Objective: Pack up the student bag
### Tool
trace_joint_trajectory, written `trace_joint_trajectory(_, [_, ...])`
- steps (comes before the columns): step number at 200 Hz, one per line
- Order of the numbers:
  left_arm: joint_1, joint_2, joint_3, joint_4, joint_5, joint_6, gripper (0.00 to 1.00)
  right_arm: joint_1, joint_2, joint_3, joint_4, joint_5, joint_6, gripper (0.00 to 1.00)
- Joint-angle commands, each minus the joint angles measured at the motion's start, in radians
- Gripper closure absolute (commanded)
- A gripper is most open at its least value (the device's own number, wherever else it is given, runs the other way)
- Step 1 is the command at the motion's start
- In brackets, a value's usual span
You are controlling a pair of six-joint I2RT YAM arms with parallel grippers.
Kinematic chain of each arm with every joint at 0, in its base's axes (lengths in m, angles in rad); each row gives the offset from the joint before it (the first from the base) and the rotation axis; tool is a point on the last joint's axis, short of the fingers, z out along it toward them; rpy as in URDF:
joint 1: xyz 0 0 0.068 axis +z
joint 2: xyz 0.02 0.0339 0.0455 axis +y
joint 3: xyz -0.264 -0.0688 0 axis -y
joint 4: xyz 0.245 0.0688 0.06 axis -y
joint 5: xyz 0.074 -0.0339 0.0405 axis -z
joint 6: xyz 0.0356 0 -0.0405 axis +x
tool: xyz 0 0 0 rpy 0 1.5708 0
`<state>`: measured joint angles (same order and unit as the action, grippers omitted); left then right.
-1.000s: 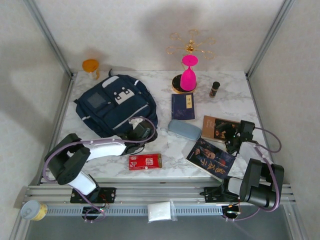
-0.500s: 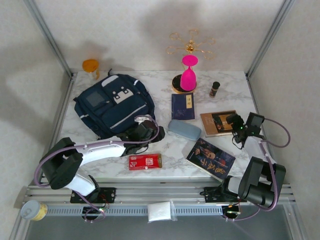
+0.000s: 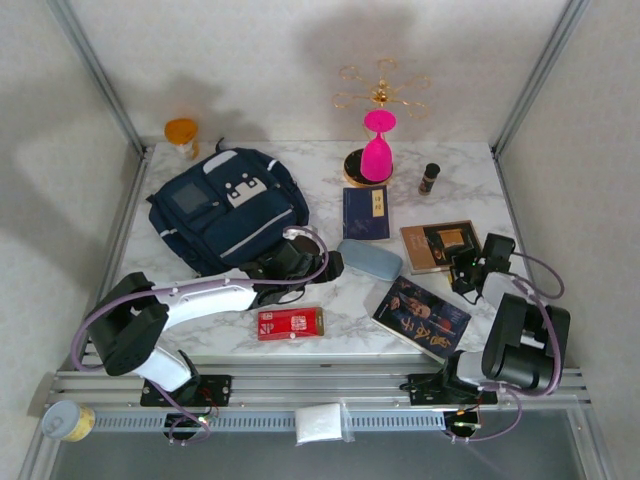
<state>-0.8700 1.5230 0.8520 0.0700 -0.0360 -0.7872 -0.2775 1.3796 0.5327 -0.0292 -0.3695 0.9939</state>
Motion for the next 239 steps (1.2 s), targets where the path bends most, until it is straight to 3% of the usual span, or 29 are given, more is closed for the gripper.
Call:
trace_joint_trajectory(1, [-0.009,0.015,0.030,-0.009,0.012,0.021,0.25,0.012,0.039,0.020,0.073,-0.019,0.045,0.43])
trace_joint_trajectory(105, [-0.009,0.041,0.051,-0.030,0.013,0.031,0.22,-0.006,0.151,0.112,0.100,0.000,-0.012,0.87])
trace_joint_trajectory(167, [-0.009,0.055,0.079,-0.048,0.012,0.033,0.20,-0.039,0.120,0.130,0.058,-0.020,-0.084,1.00])
trace_joint_trajectory(239, [0.005,0.024,0.130,-0.098,-0.016,0.031,0.18,-0.072,0.007,0.223,-0.094,-0.081,-0.250,1.00])
